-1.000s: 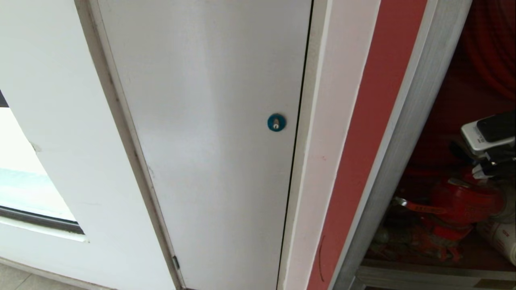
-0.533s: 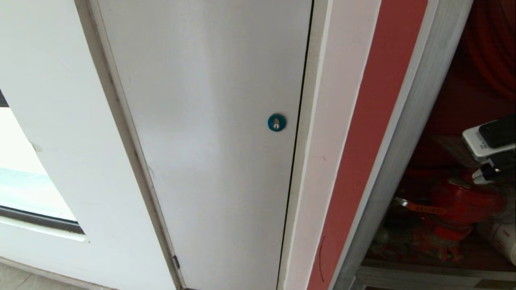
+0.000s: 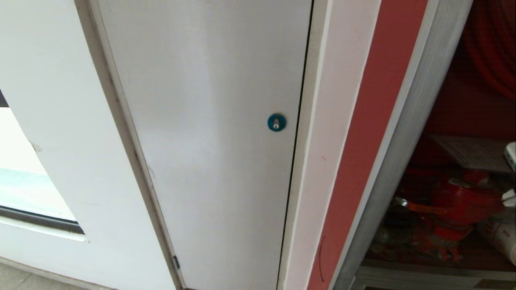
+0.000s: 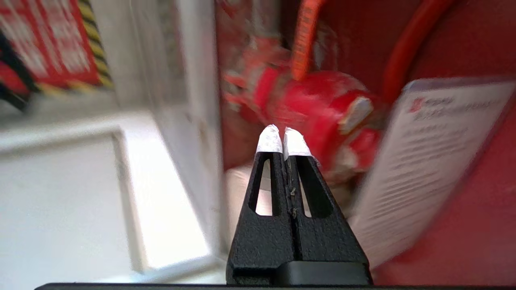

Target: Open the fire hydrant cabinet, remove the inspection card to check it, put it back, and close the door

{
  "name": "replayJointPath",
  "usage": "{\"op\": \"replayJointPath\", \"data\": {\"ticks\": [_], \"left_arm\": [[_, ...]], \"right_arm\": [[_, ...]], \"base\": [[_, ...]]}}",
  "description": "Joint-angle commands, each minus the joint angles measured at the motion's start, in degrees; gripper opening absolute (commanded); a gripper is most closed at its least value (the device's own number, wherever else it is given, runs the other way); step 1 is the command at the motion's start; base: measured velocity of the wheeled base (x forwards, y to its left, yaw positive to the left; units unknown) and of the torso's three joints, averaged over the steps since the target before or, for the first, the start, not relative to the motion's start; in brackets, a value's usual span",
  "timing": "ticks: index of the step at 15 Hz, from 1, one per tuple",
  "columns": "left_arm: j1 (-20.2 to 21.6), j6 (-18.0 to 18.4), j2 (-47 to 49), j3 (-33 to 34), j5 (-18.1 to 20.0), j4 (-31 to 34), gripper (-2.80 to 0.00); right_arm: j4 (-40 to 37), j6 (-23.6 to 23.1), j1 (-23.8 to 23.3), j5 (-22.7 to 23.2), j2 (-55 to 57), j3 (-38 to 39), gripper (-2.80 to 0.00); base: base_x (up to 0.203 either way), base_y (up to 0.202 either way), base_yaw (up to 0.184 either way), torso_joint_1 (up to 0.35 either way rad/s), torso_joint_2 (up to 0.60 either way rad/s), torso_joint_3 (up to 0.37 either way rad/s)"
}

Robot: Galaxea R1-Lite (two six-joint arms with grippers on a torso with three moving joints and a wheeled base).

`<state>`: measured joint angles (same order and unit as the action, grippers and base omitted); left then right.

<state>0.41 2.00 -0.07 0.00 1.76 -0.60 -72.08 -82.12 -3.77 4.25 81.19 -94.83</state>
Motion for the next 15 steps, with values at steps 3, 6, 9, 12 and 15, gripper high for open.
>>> {"op": "replayJointPath", "data": {"ticks": [3,6,9,12,15], "left_arm": [[0.0,0.0,0.1,0.4,0.0,0.0,-2.80],[0.0,0.0,0.1,0.4,0.0,0.0,-2.80],[0.0,0.0,0.1,0.4,0.0,0.0,-2.80],[0.0,0.0,0.1,0.4,0.0,0.0,-2.80],[0.0,0.0,0.1,0.4,0.0,0.0,-2.80]], "right_arm": [[-0.3,8.5,0.0,2.6,-7.7,4.2,-2.80],[0.3,20.6,0.0,6.5,-14.9,8.5,-2.80],[4.9,35.1,0.0,9.6,-20.1,12.9,-2.80],[14.4,50.8,0.0,10.2,-26.0,19.0,-2.80],[22.8,62.7,0.0,9.7,-31.4,22.4,-2.80]], "base": [[0.000,0.000,0.000,0.000,0.00,0.000],[0.000,0.000,0.000,0.000,0.00,0.000],[0.000,0.000,0.000,0.000,0.00,0.000],[0.000,0.000,0.000,0.000,0.00,0.000],[0.000,0.000,0.000,0.000,0.00,0.000]]}}
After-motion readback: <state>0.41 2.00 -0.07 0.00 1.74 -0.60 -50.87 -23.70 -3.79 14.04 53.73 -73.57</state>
